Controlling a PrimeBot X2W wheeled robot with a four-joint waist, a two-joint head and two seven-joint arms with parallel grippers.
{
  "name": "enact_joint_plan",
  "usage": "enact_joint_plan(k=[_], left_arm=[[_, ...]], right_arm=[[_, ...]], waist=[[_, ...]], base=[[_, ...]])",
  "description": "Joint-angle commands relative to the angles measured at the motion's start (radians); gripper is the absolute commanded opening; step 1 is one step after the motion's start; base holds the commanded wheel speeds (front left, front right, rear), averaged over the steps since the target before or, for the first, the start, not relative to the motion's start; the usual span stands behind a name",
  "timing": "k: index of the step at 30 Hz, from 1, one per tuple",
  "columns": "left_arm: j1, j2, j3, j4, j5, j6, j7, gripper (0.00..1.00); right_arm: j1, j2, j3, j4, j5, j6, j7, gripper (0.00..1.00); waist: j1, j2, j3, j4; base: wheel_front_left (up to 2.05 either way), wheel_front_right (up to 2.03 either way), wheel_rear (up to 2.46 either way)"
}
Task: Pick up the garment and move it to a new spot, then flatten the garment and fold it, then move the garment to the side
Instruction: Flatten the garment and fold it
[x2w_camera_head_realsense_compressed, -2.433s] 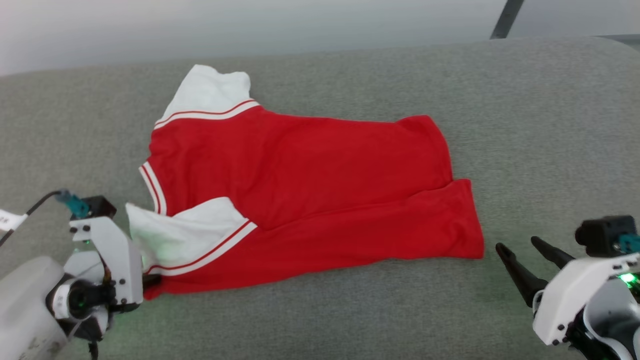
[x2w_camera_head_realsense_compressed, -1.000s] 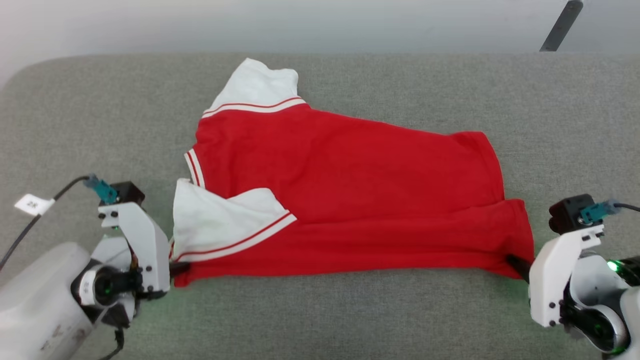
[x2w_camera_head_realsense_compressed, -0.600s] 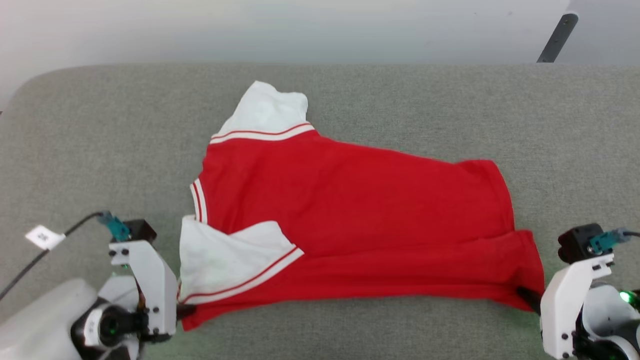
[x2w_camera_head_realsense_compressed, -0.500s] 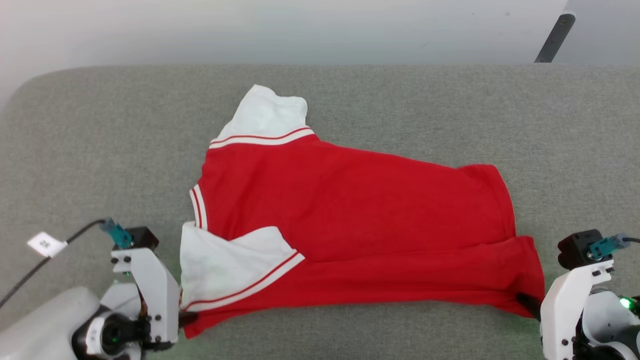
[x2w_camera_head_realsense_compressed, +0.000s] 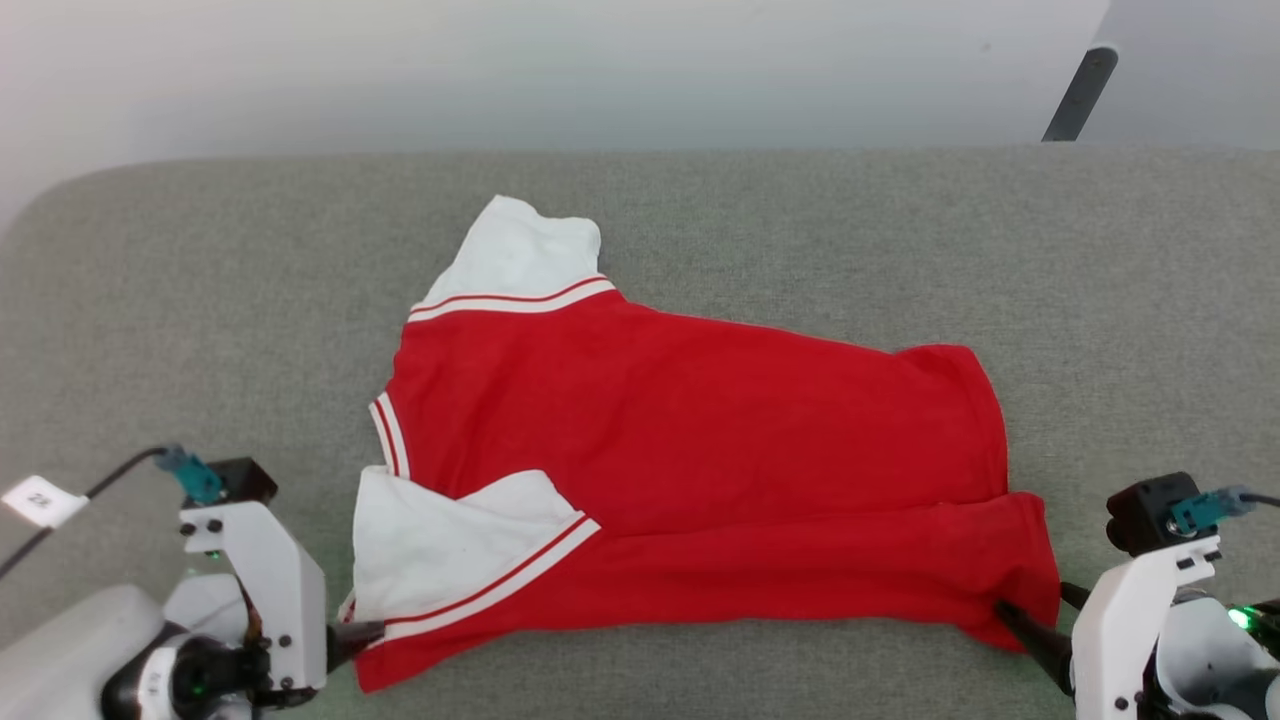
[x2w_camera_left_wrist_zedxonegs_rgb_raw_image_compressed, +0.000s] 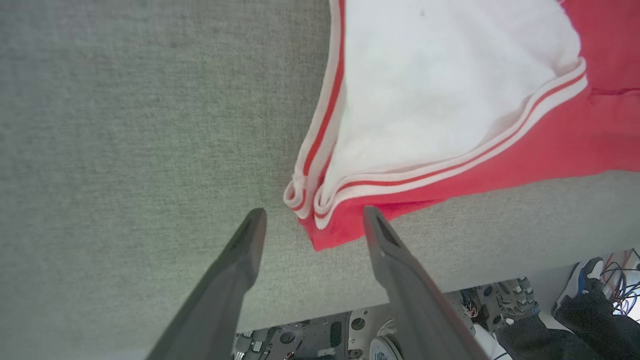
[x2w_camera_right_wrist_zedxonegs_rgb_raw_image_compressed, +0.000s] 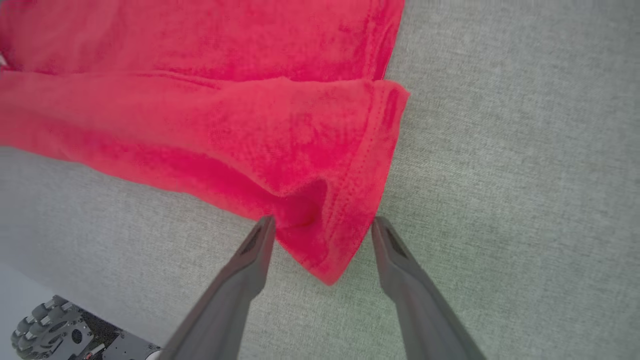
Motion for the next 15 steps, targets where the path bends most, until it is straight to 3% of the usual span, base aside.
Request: enact_joint_plan(k=[1,8,15], left_arm=[[-0.001,0.016,0.007,-0.018,0.003,0.008,-0.004,1.00],[-0.073,0.062,0.053,-0.089,0.041,0.005,-0.031,1.00],[-0.193,0.054,0.095,-0.048,0.131,-0.054,-0.092,1.00]], right_arm=[[0.019,-0.004,-0.004,-0.018,0.006,-0.001,-0.016,1.00],[0.041,0.006,-0.046,-0.092,-0.009,-0.001,-0.118,1.00],[-0.012,0.019,-0.058,-0.168,-0.085,-0.001,-0.380,1.00]], waist=[[0.0000,0.0000,-0.010,-0.004],[0.0000,0.0000,-0.026,-0.014],[0.0000,0.0000,-0.017,-0.052]], base=[[0.00,0.00,0.00],[0.00,0.00,0.00],[0.00,0.00,0.00]])
